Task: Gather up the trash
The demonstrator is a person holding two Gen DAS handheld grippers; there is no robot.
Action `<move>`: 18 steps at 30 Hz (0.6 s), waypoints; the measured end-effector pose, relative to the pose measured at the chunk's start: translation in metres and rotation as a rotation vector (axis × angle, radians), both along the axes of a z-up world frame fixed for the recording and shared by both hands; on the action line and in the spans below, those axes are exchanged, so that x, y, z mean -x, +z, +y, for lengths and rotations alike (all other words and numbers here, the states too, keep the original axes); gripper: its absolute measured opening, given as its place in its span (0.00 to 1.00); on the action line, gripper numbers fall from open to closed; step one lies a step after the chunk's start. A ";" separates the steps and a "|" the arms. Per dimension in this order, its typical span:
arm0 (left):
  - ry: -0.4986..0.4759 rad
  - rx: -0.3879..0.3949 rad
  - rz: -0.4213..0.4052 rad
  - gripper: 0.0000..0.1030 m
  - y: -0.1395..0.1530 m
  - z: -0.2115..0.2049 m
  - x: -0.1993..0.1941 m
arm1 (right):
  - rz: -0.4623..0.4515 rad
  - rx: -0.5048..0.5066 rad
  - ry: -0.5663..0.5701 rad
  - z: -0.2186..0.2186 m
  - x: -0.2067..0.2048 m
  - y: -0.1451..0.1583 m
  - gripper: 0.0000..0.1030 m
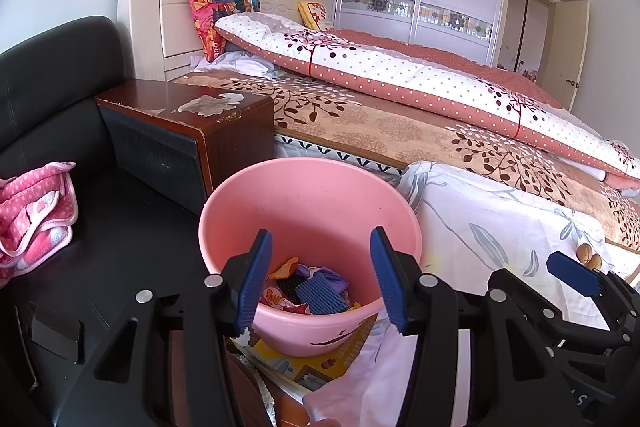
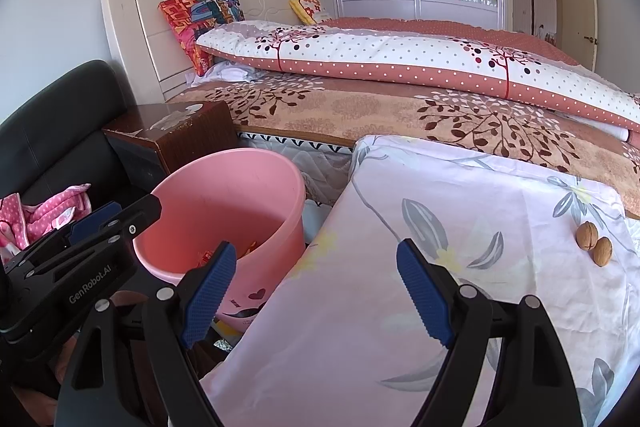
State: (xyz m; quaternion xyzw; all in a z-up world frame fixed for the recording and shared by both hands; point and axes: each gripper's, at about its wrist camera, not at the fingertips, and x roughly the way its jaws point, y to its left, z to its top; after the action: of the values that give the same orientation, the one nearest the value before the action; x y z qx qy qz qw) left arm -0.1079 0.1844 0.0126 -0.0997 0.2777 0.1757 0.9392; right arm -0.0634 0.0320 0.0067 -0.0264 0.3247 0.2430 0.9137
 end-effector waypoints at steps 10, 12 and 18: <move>-0.001 -0.001 -0.001 0.50 0.000 0.000 0.000 | 0.003 0.001 0.001 0.000 0.000 -0.002 0.79; 0.000 -0.002 0.000 0.50 0.000 0.000 0.000 | 0.003 0.002 0.001 0.000 0.000 -0.001 0.79; 0.000 -0.002 0.001 0.50 0.000 0.000 0.000 | 0.004 0.003 0.002 0.000 0.000 -0.003 0.79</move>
State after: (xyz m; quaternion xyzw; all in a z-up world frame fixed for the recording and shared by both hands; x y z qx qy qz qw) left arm -0.1078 0.1842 0.0127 -0.0988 0.2782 0.1760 0.9391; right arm -0.0636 0.0324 0.0038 -0.0277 0.3270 0.2432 0.9128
